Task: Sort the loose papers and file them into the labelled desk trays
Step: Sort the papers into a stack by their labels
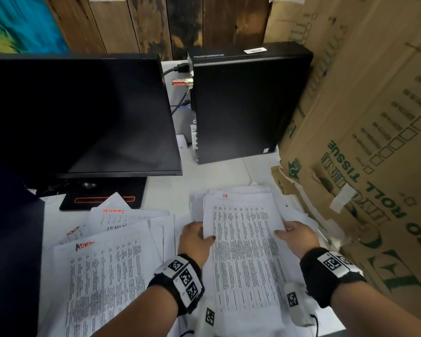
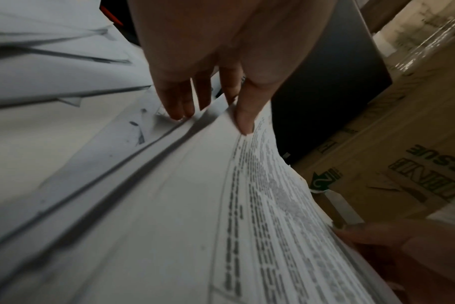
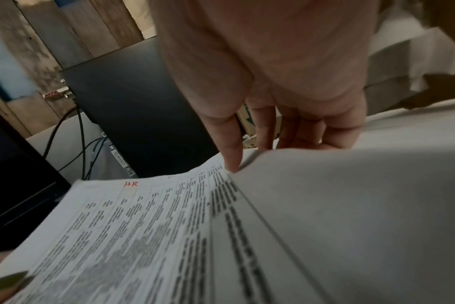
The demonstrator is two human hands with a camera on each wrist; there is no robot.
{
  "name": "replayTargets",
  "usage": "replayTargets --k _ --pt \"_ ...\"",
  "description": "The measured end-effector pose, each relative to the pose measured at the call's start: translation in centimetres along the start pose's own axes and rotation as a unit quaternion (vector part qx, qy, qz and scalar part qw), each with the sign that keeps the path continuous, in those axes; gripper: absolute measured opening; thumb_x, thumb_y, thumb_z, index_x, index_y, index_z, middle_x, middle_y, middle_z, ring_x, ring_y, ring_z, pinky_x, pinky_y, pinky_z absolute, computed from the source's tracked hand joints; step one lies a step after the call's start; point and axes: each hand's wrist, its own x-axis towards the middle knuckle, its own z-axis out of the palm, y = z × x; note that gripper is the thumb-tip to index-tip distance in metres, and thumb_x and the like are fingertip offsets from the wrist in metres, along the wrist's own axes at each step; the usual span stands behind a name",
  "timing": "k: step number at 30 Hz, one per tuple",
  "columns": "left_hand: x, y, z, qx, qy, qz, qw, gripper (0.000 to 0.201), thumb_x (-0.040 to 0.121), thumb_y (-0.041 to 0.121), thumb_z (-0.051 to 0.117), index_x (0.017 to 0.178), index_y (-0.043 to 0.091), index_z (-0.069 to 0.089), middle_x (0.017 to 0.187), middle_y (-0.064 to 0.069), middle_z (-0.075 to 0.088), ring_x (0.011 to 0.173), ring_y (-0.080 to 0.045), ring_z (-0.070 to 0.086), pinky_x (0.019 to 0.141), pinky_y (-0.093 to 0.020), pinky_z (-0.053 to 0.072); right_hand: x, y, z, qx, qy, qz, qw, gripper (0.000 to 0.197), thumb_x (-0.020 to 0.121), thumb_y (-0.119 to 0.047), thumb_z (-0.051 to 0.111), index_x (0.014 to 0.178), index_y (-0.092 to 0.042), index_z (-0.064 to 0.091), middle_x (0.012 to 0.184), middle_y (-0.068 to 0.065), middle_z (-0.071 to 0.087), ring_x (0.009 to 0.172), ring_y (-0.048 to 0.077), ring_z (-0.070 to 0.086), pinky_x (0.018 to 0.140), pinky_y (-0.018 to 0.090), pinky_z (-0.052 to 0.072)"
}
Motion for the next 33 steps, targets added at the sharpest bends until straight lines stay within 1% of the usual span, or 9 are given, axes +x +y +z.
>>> replayTargets --k 4,8,11,14,17,22,26,30,33 --pt "0.2 -0.2 0.3 -0.033 0.023 0.017 0.999 0.048 0.082 0.000 0.064 0.114 0.035 0.053 0.111 0.005 0.056 0.106 -0.013 0.055 0.091 -0.026 0.045 0.3 0.2 0.3 0.004 -0.009 0.008 1.000 0.048 0.082 -0.020 0.070 0.125 -0.004 0.057 0.119 0.010 0.063 0.103 0.026 0.059 0.083 0.025 0.044" --pt "-0.4 0.5 0.6 -0.102 -0.030 0.055 0.993 0.088 0.082 -0.013 0.057 0.132 0.052 0.024 0.101 0.005 0.061 0.093 0.006 0.058 0.080 -0.005 0.043 0.6 0.6 0.1 0.024 -0.023 0.012 0.999 0.040 0.080 -0.017 0.071 0.117 -0.004 0.061 0.111 0.008 0.067 0.089 0.021 0.059 0.078 0.026 0.043" --pt "-0.2 0.5 1.2 0.013 -0.075 0.081 0.994 0.065 0.084 -0.007 0.057 0.114 0.049 0.045 0.113 0.000 0.053 0.111 -0.013 0.052 0.100 -0.010 0.036 0.8 0.8 0.0 0.038 -0.025 0.019 0.999 0.040 0.079 -0.016 0.072 0.116 -0.003 0.060 0.106 0.009 0.068 0.089 0.023 0.061 0.077 0.026 0.044" --pt "0.1 -0.1 1.2 0.087 -0.070 0.053 0.992 0.057 0.087 0.001 0.058 0.124 0.043 0.045 0.129 -0.002 0.038 0.130 -0.022 0.032 0.116 -0.028 0.021 0.7 0.8 0.0 0.049 -0.028 0.019 0.998 0.036 0.082 -0.016 0.069 0.114 -0.003 0.060 0.098 0.007 0.066 0.088 0.023 0.061 0.077 0.026 0.043" --pt "0.5 -0.1 0.5 0.153 -0.081 0.018 0.985 0.048 0.093 0.015 0.055 0.135 0.036 0.045 0.156 -0.005 0.010 0.144 -0.026 0.006 0.116 -0.033 0.008 0.7 1.0 0.1 0.054 -0.030 0.013 0.998 0.037 0.081 -0.018 0.070 0.114 -0.004 0.060 0.101 0.007 0.068 0.090 0.023 0.063 0.077 0.026 0.044" --pt "0.5 0.1 0.3 0.027 -0.067 0.018 0.997 0.044 0.091 0.000 0.055 0.132 0.014 0.052 0.153 -0.004 0.018 0.137 -0.013 0.027 0.090 0.004 0.015 0.6 0.9 0.1 0.064 -0.030 0.009 0.997 0.043 0.082 -0.018 0.070 0.120 -0.004 0.056 0.108 0.007 0.067 0.095 0.023 0.061 0.081 0.028 0.045" --pt "-0.2 -0.2 0.6 0.077 -0.034 0.128 0.988 0.043 0.088 -0.003 0.055 0.125 0.019 0.059 0.131 0.020 0.034 0.128 -0.005 0.038 0.093 0.009 0.018 0.2 0.6 0.1 0.062 -0.023 0.010 0.998 0.042 0.083 -0.016 0.068 0.120 -0.004 0.054 0.108 0.009 0.065 0.091 0.022 0.058 0.079 0.027 0.042" --pt "-0.3 -0.7 0.9 0.188 -0.038 0.210 0.959 0.055 0.092 0.000 0.047 0.138 0.029 0.043 0.150 0.022 0.010 0.140 0.000 0.008 0.115 -0.017 -0.001 0.3 0.6 0.2 0.056 -0.022 0.006 0.998 0.037 0.083 -0.016 0.067 0.117 -0.005 0.056 0.110 0.009 0.066 0.090 0.022 0.059 0.079 0.026 0.042" --pt "0.0 -0.9 0.7 0.262 -0.044 0.197 0.944 0.061 0.096 0.010 0.041 0.145 0.039 0.020 0.149 0.023 -0.012 0.137 0.000 -0.015 0.114 -0.030 -0.016 0.3 0.7 0.3 0.063 -0.018 0.007 0.998 0.036 0.083 -0.015 0.067 0.115 -0.004 0.058 0.107 0.009 0.067 0.089 0.022 0.059 0.079 0.026 0.043"
